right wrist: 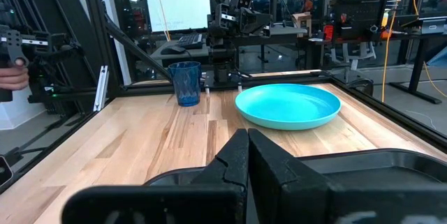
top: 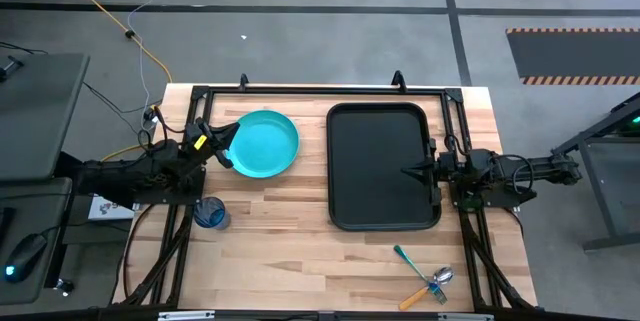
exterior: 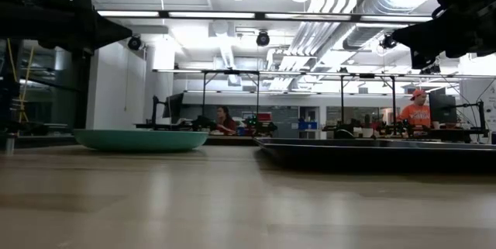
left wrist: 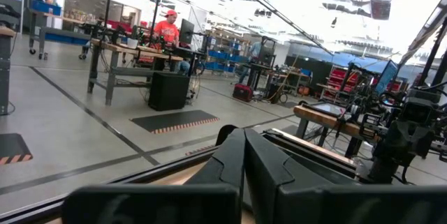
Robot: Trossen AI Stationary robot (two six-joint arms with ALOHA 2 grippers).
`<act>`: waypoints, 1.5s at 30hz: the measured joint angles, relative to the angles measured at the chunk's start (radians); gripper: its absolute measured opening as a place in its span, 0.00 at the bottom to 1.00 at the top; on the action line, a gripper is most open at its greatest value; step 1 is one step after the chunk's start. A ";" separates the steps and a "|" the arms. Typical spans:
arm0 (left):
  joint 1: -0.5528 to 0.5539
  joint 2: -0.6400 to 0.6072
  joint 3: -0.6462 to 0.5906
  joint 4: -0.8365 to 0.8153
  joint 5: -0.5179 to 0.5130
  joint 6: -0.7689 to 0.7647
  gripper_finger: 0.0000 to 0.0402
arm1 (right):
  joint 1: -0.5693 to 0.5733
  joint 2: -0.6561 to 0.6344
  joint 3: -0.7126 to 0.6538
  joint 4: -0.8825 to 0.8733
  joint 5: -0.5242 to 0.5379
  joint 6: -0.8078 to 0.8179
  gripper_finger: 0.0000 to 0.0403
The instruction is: Pick and place plate/cup/fork/spoon on tray
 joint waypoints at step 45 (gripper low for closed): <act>0.000 0.623 0.439 -0.367 0.166 0.011 0.56 | 0.000 0.000 0.000 0.000 0.000 0.000 0.00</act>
